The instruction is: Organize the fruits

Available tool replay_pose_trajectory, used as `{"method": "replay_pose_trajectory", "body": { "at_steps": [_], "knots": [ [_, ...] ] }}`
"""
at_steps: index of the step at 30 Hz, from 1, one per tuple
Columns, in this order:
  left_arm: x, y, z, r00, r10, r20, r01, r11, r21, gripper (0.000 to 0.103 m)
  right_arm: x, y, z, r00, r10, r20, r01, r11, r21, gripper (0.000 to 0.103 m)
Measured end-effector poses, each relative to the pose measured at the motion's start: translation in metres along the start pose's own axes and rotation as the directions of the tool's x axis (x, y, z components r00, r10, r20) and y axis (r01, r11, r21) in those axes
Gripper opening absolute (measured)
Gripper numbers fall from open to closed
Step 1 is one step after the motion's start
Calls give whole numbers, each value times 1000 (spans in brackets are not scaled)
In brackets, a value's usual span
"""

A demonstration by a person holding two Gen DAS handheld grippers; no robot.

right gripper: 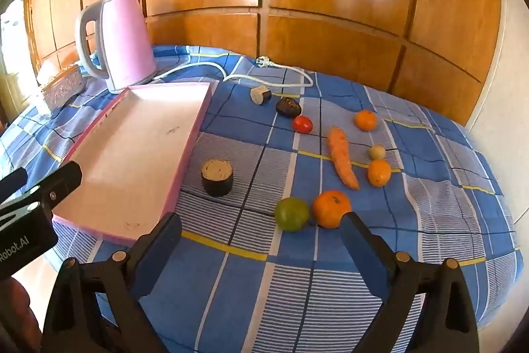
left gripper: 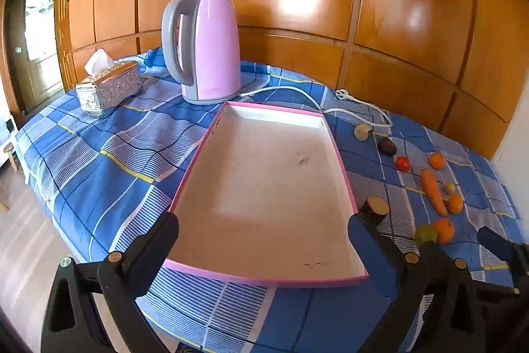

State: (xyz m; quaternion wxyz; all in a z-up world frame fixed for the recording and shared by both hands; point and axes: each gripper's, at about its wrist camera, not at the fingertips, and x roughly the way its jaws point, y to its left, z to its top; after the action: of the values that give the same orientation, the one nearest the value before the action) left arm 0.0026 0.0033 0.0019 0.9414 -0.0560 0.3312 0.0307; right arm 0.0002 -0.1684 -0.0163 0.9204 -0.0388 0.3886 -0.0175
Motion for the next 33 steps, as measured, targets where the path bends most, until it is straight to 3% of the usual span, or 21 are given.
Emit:
{"method": "replay_pose_trajectory", "body": {
  "at_steps": [5, 8, 17, 33],
  "knots": [
    [-5, 5, -3, 999, -25, 25, 25, 1000, -4, 103, -5, -1, 14, 999, 39, 11, -39, 999, 23, 98],
    [-7, 4, -3, 999, -39, 27, 39, 999, 0, 103, -3, -4, 1, 999, 53, 6, -53, 998, 36, 98],
    [-16, 5, -4, 999, -25, 40, 25, 1000, 0, 103, -18, -1, -1, 999, -4, 50, 5, 1000, -15, 97],
    [-21, 5, -6, 998, -31, 53, 31, 1000, -1, 103, -20, -6, -8, 1000, 14, 12, -14, 1000, 4, 60]
  ]
}}
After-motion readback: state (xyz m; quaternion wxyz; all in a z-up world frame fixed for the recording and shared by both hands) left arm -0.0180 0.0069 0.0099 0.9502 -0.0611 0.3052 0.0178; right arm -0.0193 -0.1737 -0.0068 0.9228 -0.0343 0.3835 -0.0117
